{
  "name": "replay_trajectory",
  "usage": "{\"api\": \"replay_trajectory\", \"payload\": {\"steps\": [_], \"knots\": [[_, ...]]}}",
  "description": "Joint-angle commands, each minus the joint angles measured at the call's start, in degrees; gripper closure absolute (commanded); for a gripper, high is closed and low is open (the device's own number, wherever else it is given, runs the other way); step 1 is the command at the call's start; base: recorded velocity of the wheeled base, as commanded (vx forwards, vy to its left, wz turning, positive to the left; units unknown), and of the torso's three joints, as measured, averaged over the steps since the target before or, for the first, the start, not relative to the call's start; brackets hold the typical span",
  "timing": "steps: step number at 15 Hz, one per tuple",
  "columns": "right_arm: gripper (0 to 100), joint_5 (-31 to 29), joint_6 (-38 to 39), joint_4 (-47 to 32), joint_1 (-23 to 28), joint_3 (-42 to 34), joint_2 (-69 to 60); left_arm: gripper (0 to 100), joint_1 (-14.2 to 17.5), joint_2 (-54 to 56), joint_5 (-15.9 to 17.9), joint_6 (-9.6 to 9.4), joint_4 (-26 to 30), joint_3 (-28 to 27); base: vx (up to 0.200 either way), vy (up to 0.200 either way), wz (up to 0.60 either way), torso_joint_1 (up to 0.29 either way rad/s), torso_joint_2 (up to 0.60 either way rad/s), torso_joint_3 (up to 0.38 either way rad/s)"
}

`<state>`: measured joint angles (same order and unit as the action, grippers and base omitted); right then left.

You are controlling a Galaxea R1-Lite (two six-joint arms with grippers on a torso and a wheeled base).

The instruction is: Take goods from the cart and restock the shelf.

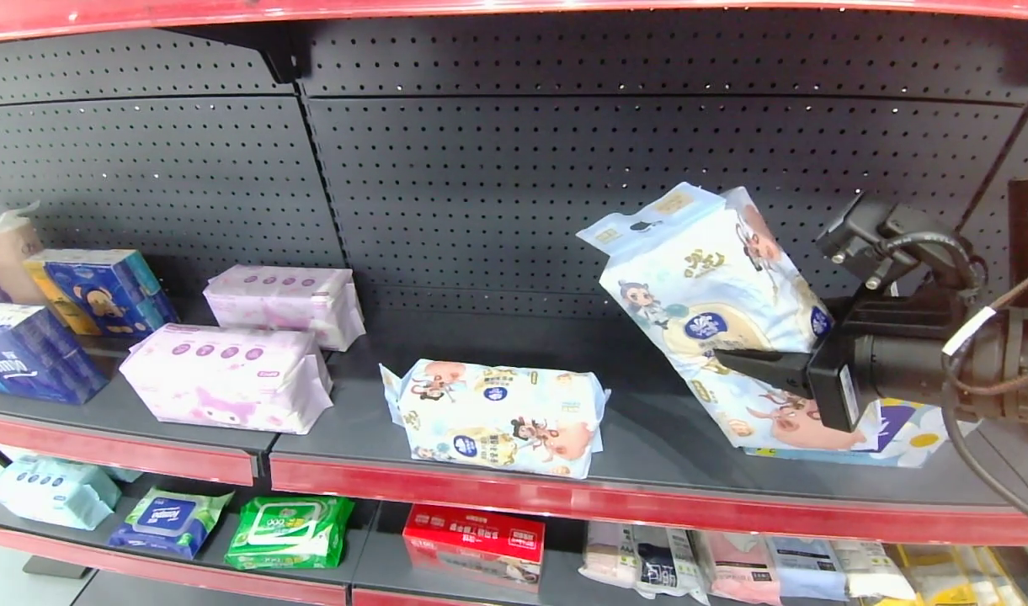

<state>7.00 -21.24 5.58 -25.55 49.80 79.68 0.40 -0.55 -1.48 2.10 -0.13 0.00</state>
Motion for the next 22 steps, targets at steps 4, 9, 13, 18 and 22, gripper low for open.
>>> {"api": "replay_trajectory", "payload": {"steps": [4,9,13,18,22], "knots": [[100,0.03,0.14,1.54,-0.11,2.58,3.73,0,-0.05,0.55,-0.02,0.1,-0.04,0.0,0.0,0.0,0.0,0.0,0.0,0.0],[100,0.03,0.41,4.52,-0.55,5.84,8.13,0,-0.05,0.55,-0.02,0.1,-0.04,0.0,0.0,0.0,0.0,0.0,0.0,0.0],[100,0.03,0.41,4.61,0.06,8.82,10.23,0,-0.05,0.55,-0.02,0.1,-0.04,0.0,0.0,0.0,0.0,0.0,0.0,0.0],[100,0.03,0.23,7.78,0.85,10.93,14.37,0,-0.05,0.55,-0.02,0.1,-0.04,0.0,0.0,0.0,0.0,0.0,0.0,0.0],[100,0.12,-0.21,7.78,0.77,14.98,17.97,0,-0.05,0.55,-0.02,0.1,-0.04,0.0,0.0,0.0,0.0,0.0,0.0,0.0]]}}
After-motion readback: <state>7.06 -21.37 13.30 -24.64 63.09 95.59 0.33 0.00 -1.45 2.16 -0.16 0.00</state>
